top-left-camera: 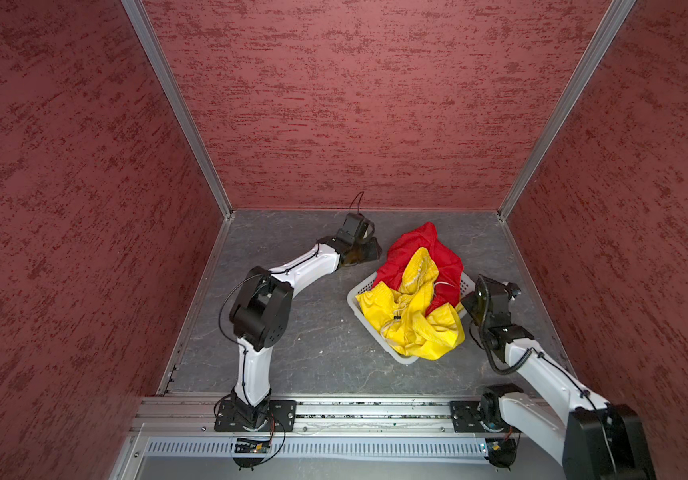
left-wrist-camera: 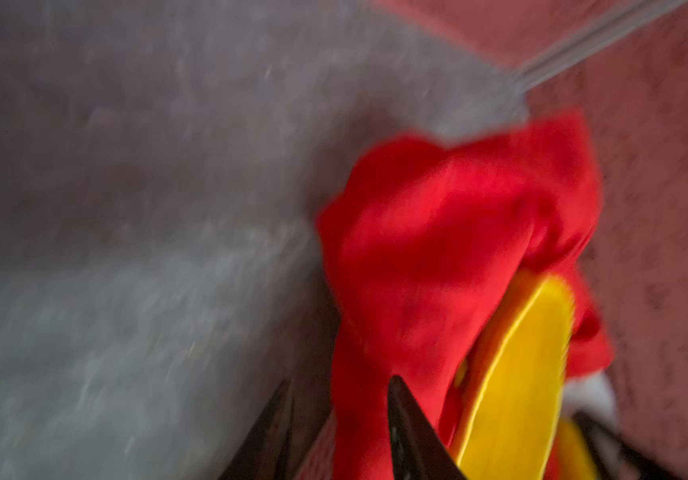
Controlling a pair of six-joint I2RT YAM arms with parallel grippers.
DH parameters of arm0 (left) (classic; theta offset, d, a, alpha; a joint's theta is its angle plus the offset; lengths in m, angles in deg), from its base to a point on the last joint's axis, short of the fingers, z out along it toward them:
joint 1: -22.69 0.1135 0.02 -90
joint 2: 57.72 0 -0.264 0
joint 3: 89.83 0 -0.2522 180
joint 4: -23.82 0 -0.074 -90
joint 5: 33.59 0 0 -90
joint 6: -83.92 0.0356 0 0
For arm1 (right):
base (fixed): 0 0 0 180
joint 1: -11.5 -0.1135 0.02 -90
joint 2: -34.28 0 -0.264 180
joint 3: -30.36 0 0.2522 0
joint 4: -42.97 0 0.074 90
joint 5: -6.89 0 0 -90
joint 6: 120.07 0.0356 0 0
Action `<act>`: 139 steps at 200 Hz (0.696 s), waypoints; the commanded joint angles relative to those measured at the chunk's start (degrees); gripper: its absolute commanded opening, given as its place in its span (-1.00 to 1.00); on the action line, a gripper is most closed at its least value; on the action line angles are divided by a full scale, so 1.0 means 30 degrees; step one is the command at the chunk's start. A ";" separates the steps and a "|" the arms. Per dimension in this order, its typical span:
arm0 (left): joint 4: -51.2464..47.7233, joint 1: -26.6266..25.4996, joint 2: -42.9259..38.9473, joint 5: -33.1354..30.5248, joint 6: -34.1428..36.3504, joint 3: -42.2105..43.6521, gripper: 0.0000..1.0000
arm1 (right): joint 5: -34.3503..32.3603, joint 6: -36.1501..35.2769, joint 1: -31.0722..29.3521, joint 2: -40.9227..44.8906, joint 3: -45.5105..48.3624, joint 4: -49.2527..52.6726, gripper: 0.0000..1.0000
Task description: Fold and stack the shorts
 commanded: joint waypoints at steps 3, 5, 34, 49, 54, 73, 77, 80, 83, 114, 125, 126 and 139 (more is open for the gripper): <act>0.0219 0.1159 0.1171 0.1668 -0.0469 -0.3230 0.07 | -0.0757 0.2602 0.0424 0.2303 0.0963 0.1370 -0.64; 0.0281 0.1216 0.1101 0.1652 -0.0456 -0.3258 0.12 | -0.0833 0.2645 0.0430 0.2433 0.1038 0.1362 -0.56; 0.0096 0.1865 -0.1537 0.0116 0.1010 -0.0760 0.41 | -0.1347 0.1210 0.0509 0.3071 0.0687 0.1324 0.30; -0.0366 0.2256 -0.3700 -0.0409 0.1603 0.2137 0.41 | -0.2006 -0.0877 0.0501 0.2112 -0.1005 0.3033 0.47; -0.0568 0.2304 -0.4544 -0.0684 0.1746 0.3239 0.39 | -0.2293 -0.1727 0.0497 0.1832 -0.1673 0.3641 0.50; -0.1382 0.2008 -0.7971 -0.2395 0.2017 0.7254 0.33 | -0.3453 -0.4776 0.0515 0.0737 -0.3760 0.5393 0.66; -0.1531 0.1869 -0.8673 -0.2728 0.1997 0.7932 0.32 | -0.3682 -0.5372 0.0492 0.0405 -0.4332 0.5796 0.71; -0.1641 0.1711 -0.9258 -0.2983 0.1968 0.8540 0.31 | -0.3772 -0.5877 0.0506 0.0116 -0.4741 0.6139 0.73; -0.1834 0.1570 -0.9778 -0.3275 0.1916 0.9015 0.30 | -0.3809 -0.6357 0.0504 -0.0257 -0.5297 0.6581 0.73; -0.4366 -0.0714 -1.4894 -0.5725 -0.0746 1.3090 0.28 | -0.3957 -0.9079 0.0404 -0.3126 -0.9741 1.0232 0.69; -0.4011 -0.1727 -1.6392 -0.5829 -0.2178 1.4546 0.32 | -0.3505 -0.9570 0.0224 -0.3254 -1.0536 1.0335 0.65; -0.3979 -0.1823 -1.6510 -0.5822 -0.2325 1.4673 0.32 | -0.3373 -0.9634 0.0190 -0.3256 -1.0670 1.0348 0.64; -0.2729 -0.2900 -1.7363 -0.5485 -0.4040 1.6022 0.34 | -0.2079 -0.9782 -0.0174 -0.3378 -1.1458 1.0425 0.57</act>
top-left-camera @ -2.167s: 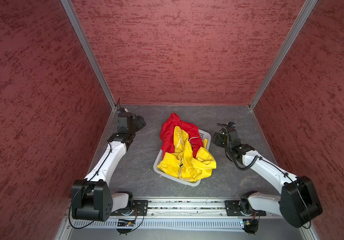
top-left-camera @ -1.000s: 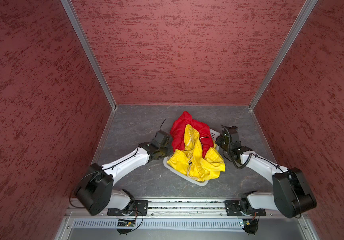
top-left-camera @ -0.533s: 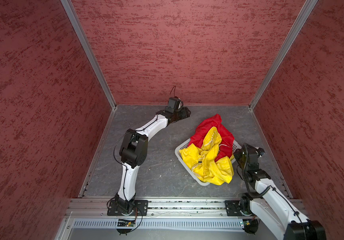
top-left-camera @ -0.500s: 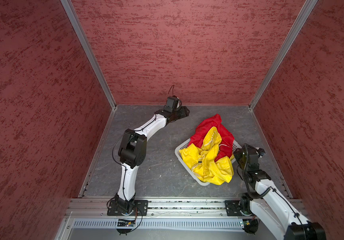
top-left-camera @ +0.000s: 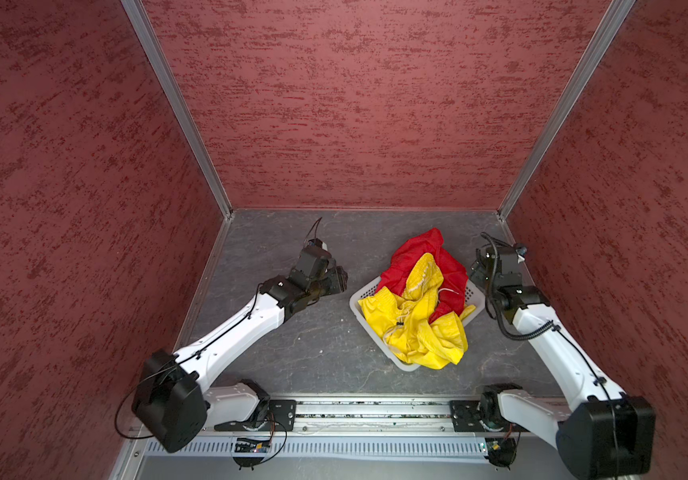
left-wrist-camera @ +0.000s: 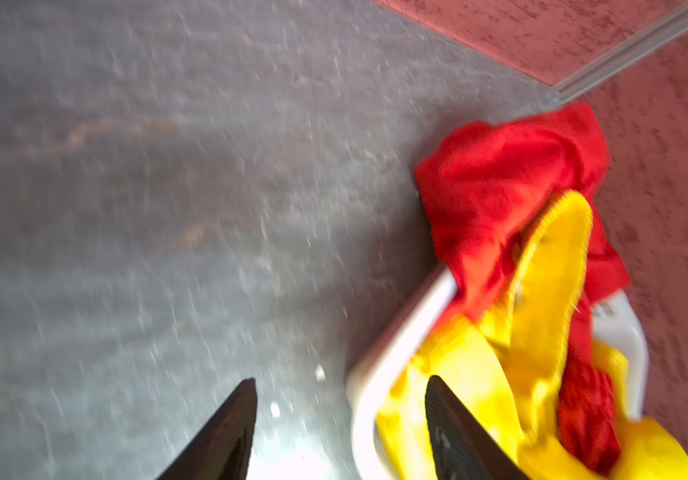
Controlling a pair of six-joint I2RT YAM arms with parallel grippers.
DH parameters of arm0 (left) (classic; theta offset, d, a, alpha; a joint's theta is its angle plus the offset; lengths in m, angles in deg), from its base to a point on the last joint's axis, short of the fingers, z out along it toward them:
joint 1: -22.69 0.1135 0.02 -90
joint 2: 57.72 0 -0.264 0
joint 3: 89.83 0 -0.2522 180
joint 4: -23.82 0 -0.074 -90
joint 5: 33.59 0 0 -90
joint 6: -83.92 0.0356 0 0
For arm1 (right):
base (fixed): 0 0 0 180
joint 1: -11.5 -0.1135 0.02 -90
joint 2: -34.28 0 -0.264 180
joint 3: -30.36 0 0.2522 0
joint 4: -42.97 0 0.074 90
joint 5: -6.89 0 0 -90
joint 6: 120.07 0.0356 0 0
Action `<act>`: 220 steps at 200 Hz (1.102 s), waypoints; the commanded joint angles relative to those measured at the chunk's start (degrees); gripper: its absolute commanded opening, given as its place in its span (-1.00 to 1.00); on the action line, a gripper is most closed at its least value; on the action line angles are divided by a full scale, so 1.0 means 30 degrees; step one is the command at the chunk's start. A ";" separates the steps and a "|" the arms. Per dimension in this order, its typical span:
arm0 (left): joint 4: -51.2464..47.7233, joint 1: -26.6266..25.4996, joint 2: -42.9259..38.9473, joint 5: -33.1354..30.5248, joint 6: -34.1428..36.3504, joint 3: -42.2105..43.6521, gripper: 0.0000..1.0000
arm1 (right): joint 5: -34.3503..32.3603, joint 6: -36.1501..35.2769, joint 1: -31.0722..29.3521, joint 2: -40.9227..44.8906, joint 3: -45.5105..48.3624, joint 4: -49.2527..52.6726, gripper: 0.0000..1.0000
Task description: Fold and stack the shorts
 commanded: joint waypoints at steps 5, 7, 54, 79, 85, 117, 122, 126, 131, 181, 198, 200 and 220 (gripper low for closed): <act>0.1063 -0.1823 -0.1457 -0.0620 -0.3824 0.2507 0.25 | 0.1457 -0.1824 -0.0748 -0.0189 -0.1819 0.2317 0.53; 0.1330 -0.1886 -0.1397 -0.0442 -0.3914 0.2610 0.21 | 0.1606 -0.1773 -0.0881 -0.0252 -0.1933 0.2345 0.51; 0.3386 -0.3291 0.3261 0.2679 -0.4056 0.0615 -0.40 | 0.5219 -0.0778 -0.3894 -0.2563 -0.2393 0.1674 0.32; 0.4385 -0.3918 0.4902 0.2814 -0.4010 0.0018 -0.19 | 0.7163 -0.0487 -0.4032 -0.3620 -0.1547 -0.0122 0.39; 0.4485 -0.3890 0.5416 0.2823 -0.3983 -0.0287 -0.19 | 0.7187 -0.0571 -0.4041 -0.3982 -0.1507 -0.0409 0.39; 0.5239 -0.3773 0.8584 0.3464 -0.3219 -0.2939 -0.27 | 0.6340 -0.1556 -0.3050 -0.6221 -0.2632 -0.0363 0.19; 0.5288 -0.3773 0.9063 0.3504 -0.3074 -0.3388 -0.27 | 0.6597 -0.1617 -0.2561 -0.6642 -0.2753 -0.0462 0.11; 0.5295 -0.3741 0.9456 0.3559 -0.2943 -0.3823 -0.27 | 0.6943 -0.1615 -0.2151 -0.6937 -0.2856 -0.0603 0.00; 0.5296 -0.3694 0.9908 0.3592 -0.2809 -0.4344 -0.27 | 0.7535 -0.1618 -0.1632 -0.7117 -0.2967 -0.0859 -0.20; 0.5338 -0.1652 1.4317 0.4545 -0.2278 -0.9984 -0.27 | 0.8293 -0.2835 -0.0200 -0.8304 -0.8205 0.0023 -1.00; 0.4995 -0.0983 1.5619 0.5115 -0.2339 -1.2464 -0.27 | 0.7977 -0.3341 -0.0178 -0.8720 -1.1391 0.1474 -1.00; 0.4920 -0.0915 1.5762 0.5167 -0.2327 -1.2742 -0.26 | 0.7887 -0.3412 -0.0190 -0.8750 -1.1730 0.1629 -1.00; 0.4699 -0.0405 1.6411 0.5362 -0.2249 -1.4547 -0.19 | 0.7182 -0.3847 -0.0202 -0.8757 -1.5091 0.3218 -1.00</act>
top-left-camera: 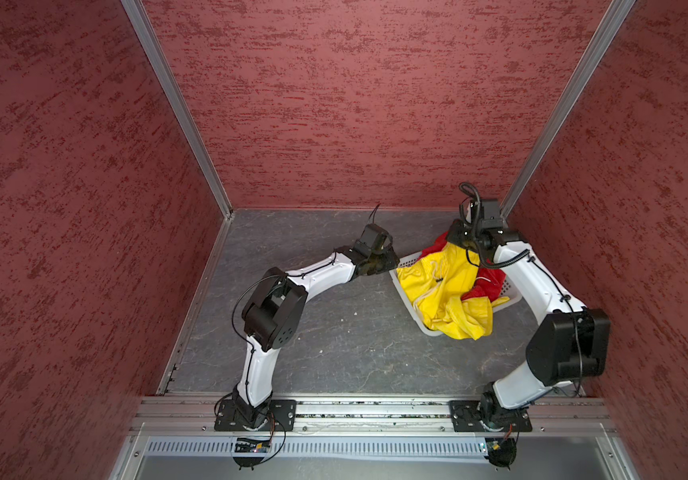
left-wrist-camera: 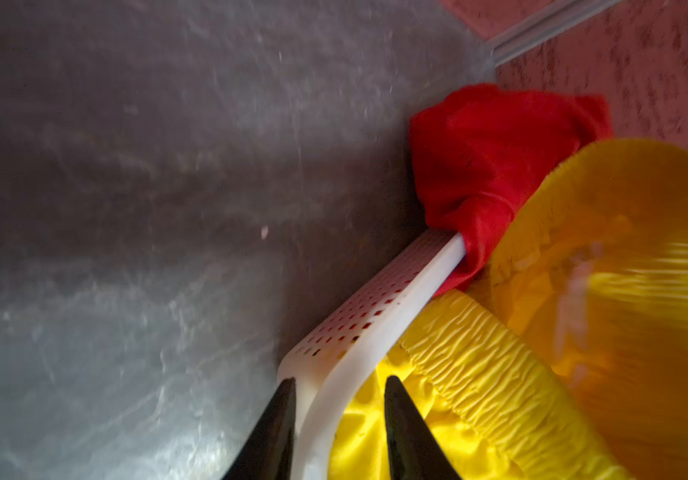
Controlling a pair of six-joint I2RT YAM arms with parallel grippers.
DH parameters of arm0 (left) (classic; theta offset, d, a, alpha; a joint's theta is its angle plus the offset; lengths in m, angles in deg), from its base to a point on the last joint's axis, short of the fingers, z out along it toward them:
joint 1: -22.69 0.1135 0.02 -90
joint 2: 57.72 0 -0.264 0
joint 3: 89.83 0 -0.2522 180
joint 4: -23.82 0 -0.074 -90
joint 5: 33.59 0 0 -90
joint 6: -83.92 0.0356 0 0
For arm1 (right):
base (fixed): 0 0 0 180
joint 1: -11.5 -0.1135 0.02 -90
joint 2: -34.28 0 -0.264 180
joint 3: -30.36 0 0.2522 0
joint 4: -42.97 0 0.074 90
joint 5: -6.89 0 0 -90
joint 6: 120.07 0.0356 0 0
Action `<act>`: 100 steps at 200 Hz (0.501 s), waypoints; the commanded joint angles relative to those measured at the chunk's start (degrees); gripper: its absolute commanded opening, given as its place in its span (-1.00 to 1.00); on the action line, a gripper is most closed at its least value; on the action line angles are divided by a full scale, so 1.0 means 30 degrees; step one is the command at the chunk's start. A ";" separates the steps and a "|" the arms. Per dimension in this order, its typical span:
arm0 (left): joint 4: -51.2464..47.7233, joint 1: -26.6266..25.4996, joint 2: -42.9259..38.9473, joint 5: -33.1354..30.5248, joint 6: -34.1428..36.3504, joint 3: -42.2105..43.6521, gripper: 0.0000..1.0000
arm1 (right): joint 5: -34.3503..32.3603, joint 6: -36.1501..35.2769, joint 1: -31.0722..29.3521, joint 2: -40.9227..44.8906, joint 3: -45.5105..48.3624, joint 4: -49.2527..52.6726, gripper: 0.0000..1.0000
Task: Fold and stack the shorts
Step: 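Close the right gripper on the yellow shorts' waistband in the basket, then lift the yellow shorts high out of the basket with the right gripper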
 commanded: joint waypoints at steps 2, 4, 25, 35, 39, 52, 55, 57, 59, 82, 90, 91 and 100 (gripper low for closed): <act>0.0219 0.0609 0.0386 0.0822 0.0406 -0.2094 -0.18 | -0.0700 -0.1012 -0.0086 0.0370 -0.3810 0.1649 -1.00; 0.0234 0.0668 0.0394 0.0832 0.0420 -0.2177 -0.17 | -0.0755 -0.1057 -0.0096 0.0406 -0.4057 0.1756 -1.00; 0.0106 0.1351 0.0028 0.1070 0.0675 -0.2515 -0.06 | -0.1413 -0.1357 -0.0085 0.0708 -0.6920 0.2761 -1.00; -0.0055 0.1663 -0.0540 0.1091 0.0828 -0.2141 -0.05 | -0.1493 -0.1487 -0.0107 0.0835 -0.8187 0.3196 -1.00; -0.0100 0.1761 -0.0845 0.1060 0.0887 -0.1842 -0.04 | -0.1419 -0.1529 -0.0092 0.0928 -0.8636 0.3278 -1.00; -0.0143 0.1974 -0.2101 0.0735 0.0930 -0.0413 -0.02 | -0.0790 -0.1657 -0.0098 0.1477 -0.9261 0.2654 -1.00; -0.0099 0.1985 -0.2436 0.0611 0.0902 0.0039 -0.01 | -0.0608 -0.1684 -0.0107 0.1702 -0.9214 0.2298 -1.00; -0.0094 0.1986 -0.2641 0.0516 0.0895 0.0333 0.00 | -0.0549 -0.1686 -0.0093 0.1768 -0.9181 0.2133 -1.00; -0.0079 0.1986 -0.2846 0.0448 0.0843 0.0531 0.00 | -0.0366 -0.1702 -0.0107 0.2027 -0.9068 0.1695 -1.00; 0.0314 0.1636 -0.4792 0.0324 0.0575 0.3479 0.07 | 0.0736 -0.1476 -0.0110 0.4062 -0.7831 -0.2122 -1.00; 0.0310 0.1357 -0.5077 0.0307 0.0542 0.4075 0.11 | 0.0924 -0.1364 -0.0119 0.4506 -0.7688 -0.3114 -1.00; 0.0299 0.1320 -0.5084 0.0323 0.0556 0.4123 0.11 | 0.0964 -0.1350 -0.0129 0.4562 -0.7686 -0.3195 -1.00; 0.0056 0.1059 -0.4981 0.0452 0.0613 0.4329 0.12 | 0.1084 -0.1185 -0.0096 0.4940 -0.7687 -0.4042 -1.00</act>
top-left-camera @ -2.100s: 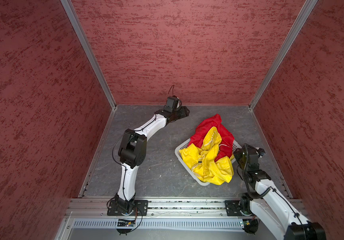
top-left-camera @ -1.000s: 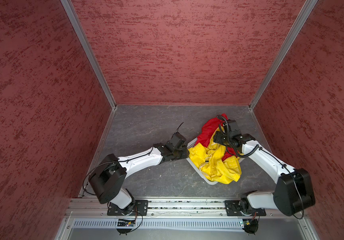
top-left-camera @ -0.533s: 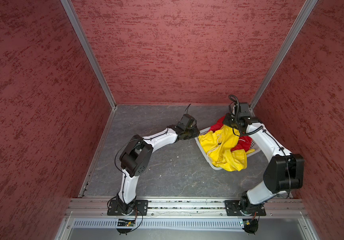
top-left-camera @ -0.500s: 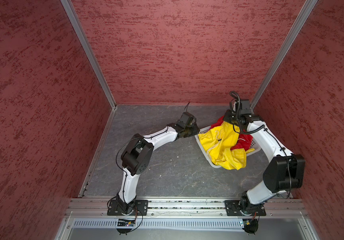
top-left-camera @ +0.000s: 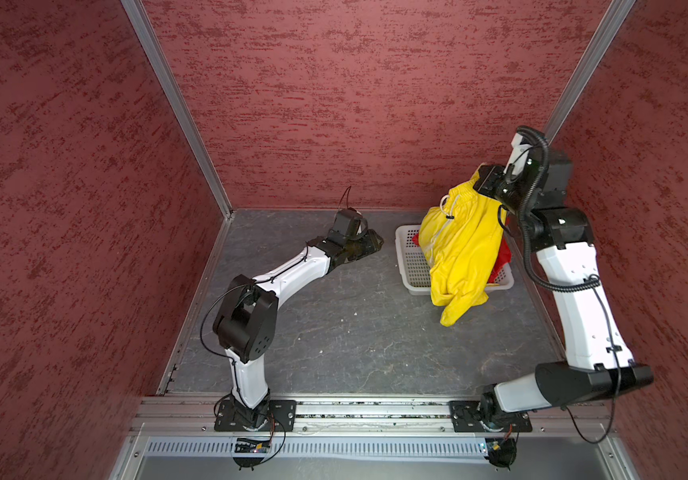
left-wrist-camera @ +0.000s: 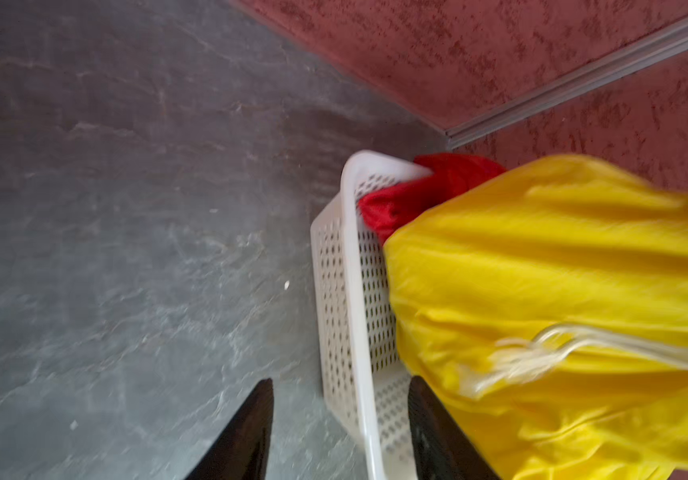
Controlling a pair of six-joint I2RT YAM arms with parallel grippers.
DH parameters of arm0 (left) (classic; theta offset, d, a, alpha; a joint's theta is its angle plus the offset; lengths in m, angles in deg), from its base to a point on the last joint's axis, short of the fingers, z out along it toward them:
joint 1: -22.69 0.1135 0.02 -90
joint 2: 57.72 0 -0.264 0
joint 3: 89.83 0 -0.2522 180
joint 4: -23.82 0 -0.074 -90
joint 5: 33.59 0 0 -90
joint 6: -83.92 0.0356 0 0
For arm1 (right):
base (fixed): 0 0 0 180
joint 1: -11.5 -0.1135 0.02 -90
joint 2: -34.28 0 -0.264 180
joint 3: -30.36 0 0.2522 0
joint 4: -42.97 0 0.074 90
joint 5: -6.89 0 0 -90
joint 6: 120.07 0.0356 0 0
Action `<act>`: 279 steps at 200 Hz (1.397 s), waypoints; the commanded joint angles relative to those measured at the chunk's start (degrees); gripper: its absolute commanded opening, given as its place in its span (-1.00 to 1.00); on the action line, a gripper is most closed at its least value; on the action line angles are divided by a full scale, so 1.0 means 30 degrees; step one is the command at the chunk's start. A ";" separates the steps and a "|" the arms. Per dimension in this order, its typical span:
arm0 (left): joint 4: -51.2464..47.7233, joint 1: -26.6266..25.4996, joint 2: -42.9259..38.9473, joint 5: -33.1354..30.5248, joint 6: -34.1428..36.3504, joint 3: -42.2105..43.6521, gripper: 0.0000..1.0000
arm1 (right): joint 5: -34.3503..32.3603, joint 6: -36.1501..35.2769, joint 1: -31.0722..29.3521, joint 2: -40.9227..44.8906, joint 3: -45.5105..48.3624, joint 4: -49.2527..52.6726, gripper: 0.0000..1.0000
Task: Fold and stack the shorts
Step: 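Lift the yellow shorts high out of the basket with the right gripper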
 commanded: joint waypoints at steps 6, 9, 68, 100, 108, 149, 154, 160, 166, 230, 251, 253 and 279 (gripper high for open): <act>-0.0174 -0.0987 -0.0169 0.0278 0.0255 0.1097 0.11 | 0.1039 0.0233 -0.0014 0.2032 -0.0073 -0.5220 -1.00; -0.0183 -0.1058 0.0008 0.0397 0.0283 0.1065 0.11 | 0.1116 0.0321 -0.0032 0.2152 -0.0071 -0.5480 -1.00; -0.0038 -0.2316 0.3788 0.1907 -0.0237 -0.2115 -0.29 | 0.7131 0.2406 -0.0028 0.2271 -0.1809 -1.0440 -1.00; -0.0220 -0.2990 0.5656 0.2358 -0.0384 -0.4268 -0.32 | 0.9154 0.3237 -0.0023 0.0205 -0.5804 -0.9164 -1.00; -0.0322 -0.3053 0.6075 0.2426 -0.0546 -0.4762 -0.33 | 0.9156 0.3242 -0.0026 -0.0238 -0.6707 -0.8791 -1.00; -0.0122 -0.3020 0.7064 0.2691 -0.0889 -0.5671 -0.33 | 0.9188 0.3706 0.0005 -0.2105 -0.9418 -0.8727 -1.00; -0.0115 -0.2981 0.7064 0.2663 -0.0902 -0.5679 -0.33 | 0.9441 0.3957 -0.0024 -0.2272 -0.9551 -0.9077 -1.00; -0.0095 -0.2921 0.7039 0.2676 -0.0899 -0.5684 -0.33 | 0.9758 0.4307 -0.0022 -0.2467 -0.9724 -0.9548 -1.00; -0.0106 -0.2844 0.6992 0.2718 -0.0901 -0.5663 -0.33 | 1.0130 0.4722 -0.0016 -0.2678 -0.9939 -1.0022 -1.00; 0.0700 -0.0714 0.2290 0.3613 -0.0195 -0.3599 0.44 | 1.2498 0.9845 -0.0034 -0.3950 -1.1545 -1.4105 -1.00; 0.0259 0.0132 -0.0727 0.2865 0.0808 -0.2371 0.60 | 1.2338 1.0496 -0.0027 -0.3672 -1.1261 -1.4133 -1.00; 0.0215 0.0232 -0.1021 0.2786 0.0864 -0.2223 0.61 | 1.2336 1.0571 -0.0032 -0.3639 -1.1173 -1.4171 -1.00; -0.0354 0.1627 -0.4789 0.1922 0.1305 -0.0096 0.80 | 1.2104 1.1274 -0.0038 -0.2659 -0.9082 -1.4645 -1.00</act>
